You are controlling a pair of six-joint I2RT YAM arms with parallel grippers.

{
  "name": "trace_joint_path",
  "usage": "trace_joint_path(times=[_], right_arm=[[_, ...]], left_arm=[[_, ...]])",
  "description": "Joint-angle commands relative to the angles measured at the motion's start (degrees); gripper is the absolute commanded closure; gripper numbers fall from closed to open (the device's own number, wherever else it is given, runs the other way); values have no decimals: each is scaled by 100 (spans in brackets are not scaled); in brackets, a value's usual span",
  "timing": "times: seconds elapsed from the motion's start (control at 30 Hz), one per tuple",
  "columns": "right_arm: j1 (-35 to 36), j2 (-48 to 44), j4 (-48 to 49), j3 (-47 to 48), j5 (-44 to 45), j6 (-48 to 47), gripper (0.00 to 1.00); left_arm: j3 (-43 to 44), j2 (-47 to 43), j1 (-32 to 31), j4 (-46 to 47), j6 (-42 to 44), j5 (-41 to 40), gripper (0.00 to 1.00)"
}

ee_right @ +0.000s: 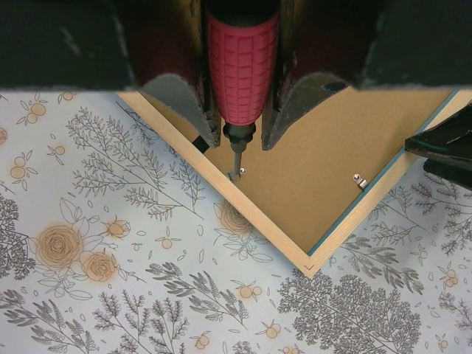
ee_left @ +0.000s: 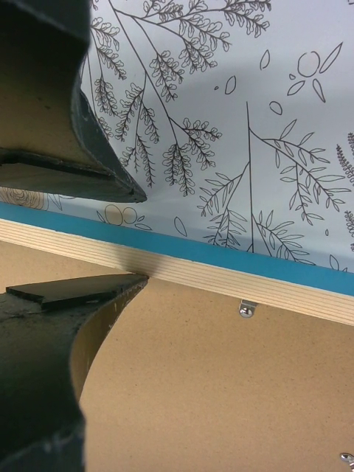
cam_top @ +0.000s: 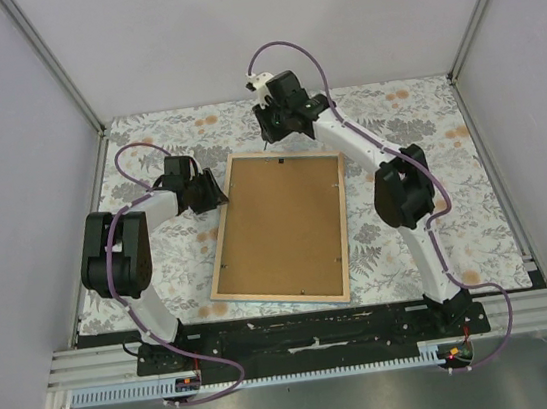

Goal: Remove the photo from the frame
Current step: Release the photo frame item from the photo frame.

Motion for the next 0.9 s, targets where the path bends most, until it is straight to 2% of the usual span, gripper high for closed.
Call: trace_joint_path(times=[0.0, 0.3, 0.87], right_arm=[[118, -99, 30, 178, -169, -89, 100], [242, 252, -14, 302, 270, -212, 100], [242, 472, -5, 425, 420, -239, 100]], left_arm=[[-162, -4, 67, -194, -97, -150, 50], [-162, 31, 58, -176, -97, -168, 50], [-171, 31, 67, -167, -114, -150, 50]])
